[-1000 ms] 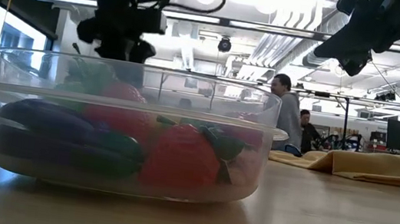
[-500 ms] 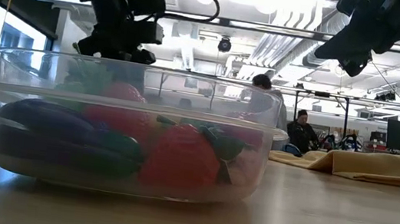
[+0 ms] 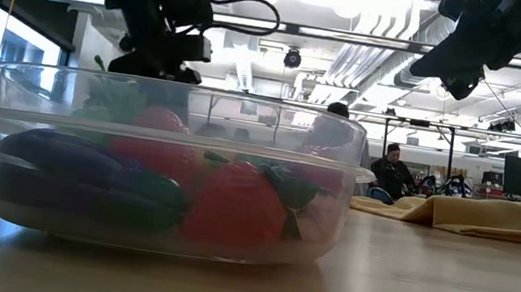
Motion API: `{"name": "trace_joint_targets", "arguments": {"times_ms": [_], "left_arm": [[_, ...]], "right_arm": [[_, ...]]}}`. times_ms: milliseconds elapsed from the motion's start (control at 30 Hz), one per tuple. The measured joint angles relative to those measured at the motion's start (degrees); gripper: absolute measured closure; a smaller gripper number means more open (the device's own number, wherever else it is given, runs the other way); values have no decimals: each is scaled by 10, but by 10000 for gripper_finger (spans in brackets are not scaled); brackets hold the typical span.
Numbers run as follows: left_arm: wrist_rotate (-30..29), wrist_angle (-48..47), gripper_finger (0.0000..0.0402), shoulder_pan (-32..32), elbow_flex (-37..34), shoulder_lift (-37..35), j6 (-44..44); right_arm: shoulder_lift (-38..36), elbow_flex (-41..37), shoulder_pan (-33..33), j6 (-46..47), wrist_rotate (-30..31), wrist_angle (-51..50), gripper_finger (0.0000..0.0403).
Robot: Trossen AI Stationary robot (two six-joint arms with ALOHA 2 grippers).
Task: Pick and placing Produce into tupperware
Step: Put the pink peach into the transparent bin
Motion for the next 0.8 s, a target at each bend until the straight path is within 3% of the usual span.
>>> {"name": "trace_joint_targets", "arguments": {"times_ms": [433,800], "left_arm": [[-7,0,185,-2,0,0,26],[14,41,185,-2,-49,0,36]], "right_arm": [[0,0,0,0,0,0,402],[0,0,0,0,1,0,402]]}}
